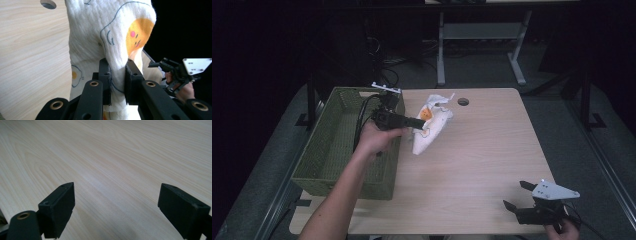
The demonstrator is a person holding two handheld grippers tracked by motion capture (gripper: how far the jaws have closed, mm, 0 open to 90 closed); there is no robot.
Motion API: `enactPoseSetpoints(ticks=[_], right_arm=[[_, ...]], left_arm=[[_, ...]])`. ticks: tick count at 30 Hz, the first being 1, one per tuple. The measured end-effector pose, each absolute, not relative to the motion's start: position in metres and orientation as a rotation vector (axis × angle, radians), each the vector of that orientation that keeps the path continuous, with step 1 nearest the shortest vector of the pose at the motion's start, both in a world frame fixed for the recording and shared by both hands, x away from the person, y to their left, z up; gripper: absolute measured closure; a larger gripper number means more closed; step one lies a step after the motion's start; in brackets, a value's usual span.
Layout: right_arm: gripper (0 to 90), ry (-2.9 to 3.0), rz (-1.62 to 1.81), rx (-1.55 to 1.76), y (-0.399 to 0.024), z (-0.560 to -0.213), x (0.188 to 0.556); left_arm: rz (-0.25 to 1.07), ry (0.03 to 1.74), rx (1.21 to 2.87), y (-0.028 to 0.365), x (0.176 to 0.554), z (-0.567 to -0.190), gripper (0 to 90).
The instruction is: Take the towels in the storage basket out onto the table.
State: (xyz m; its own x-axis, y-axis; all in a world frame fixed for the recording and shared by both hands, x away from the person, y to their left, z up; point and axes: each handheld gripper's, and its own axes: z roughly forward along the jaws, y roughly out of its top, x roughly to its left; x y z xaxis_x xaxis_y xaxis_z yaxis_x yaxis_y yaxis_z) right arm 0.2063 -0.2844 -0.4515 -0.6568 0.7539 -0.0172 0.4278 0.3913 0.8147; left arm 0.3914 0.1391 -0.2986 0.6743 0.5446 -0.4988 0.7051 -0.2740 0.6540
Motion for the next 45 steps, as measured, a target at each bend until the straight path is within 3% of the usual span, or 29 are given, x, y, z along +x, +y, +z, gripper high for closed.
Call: enactPoseSetpoints(ticks=[45], right_arm=[[13.9, 2.250, 1.185, 1.036, -0.286, -0.448, 0.206]], left_arm=[[-0.224, 1.019, 2.092, 0.037, 0.407, -0.366, 78.6]])
